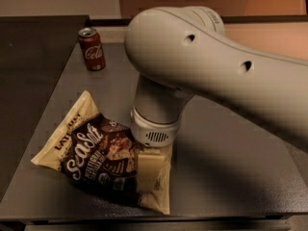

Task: Pick brown chip bag

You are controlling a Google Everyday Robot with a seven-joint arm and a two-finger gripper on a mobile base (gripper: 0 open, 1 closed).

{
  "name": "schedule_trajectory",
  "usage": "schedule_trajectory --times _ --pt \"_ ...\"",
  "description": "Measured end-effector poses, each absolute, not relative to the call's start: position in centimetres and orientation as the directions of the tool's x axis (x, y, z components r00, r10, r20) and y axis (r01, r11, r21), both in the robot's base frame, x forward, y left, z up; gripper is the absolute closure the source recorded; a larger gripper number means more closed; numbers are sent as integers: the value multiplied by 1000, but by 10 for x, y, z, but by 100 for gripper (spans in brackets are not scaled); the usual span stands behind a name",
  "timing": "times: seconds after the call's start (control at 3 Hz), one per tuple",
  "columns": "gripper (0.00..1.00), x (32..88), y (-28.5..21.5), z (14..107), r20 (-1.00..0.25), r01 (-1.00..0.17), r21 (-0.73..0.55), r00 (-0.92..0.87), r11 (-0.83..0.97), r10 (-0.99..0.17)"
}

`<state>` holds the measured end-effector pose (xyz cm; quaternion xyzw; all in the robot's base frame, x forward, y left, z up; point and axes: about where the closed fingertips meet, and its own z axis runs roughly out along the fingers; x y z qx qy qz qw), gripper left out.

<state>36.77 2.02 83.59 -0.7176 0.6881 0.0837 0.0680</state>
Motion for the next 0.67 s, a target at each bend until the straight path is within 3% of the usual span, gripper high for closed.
schedule_trajectory --times 0.67 --pt "88 378 19 861 -231 -1000 4 21 -23 -973"
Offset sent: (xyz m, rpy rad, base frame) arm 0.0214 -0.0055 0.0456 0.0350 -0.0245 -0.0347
